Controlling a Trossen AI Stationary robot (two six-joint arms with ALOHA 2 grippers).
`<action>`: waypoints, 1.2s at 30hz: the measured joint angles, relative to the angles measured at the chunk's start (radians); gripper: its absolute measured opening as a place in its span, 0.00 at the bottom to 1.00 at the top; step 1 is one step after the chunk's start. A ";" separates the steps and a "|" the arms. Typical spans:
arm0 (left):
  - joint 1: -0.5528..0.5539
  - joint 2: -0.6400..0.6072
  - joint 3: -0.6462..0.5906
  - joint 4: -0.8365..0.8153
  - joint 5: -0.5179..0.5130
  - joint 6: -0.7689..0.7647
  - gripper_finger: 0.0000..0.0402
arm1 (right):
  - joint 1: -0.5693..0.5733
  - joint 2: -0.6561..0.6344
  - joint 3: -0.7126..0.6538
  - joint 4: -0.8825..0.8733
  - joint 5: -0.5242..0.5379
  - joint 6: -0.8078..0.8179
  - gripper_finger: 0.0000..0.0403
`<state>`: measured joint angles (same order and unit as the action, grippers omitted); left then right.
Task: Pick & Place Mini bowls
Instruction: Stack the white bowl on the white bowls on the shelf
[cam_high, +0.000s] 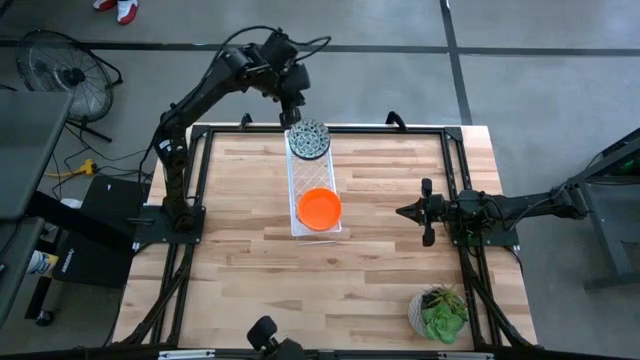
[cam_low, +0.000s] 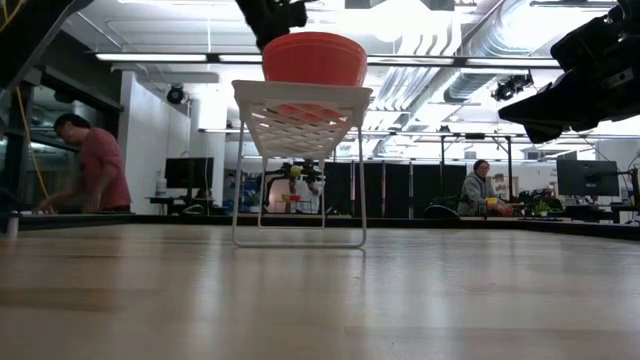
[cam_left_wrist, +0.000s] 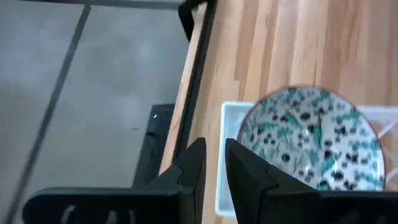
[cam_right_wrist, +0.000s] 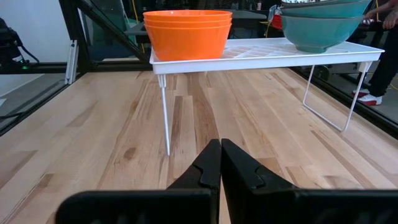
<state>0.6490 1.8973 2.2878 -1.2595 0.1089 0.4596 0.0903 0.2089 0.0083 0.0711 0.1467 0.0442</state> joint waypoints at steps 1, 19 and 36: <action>-0.005 0.000 0.009 -0.016 -0.020 0.013 0.14 | 0.000 0.000 0.000 0.000 0.000 0.000 0.00; -0.074 0.003 -0.009 -0.075 -0.122 0.176 0.01 | 0.000 0.000 0.000 0.000 0.000 0.000 0.00; -0.174 0.003 -0.009 0.062 0.051 0.190 0.00 | 0.000 0.000 0.000 0.000 0.000 0.000 0.00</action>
<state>0.4753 1.9003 2.2784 -1.1973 0.1601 0.6493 0.0902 0.2089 0.0086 0.0708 0.1467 0.0441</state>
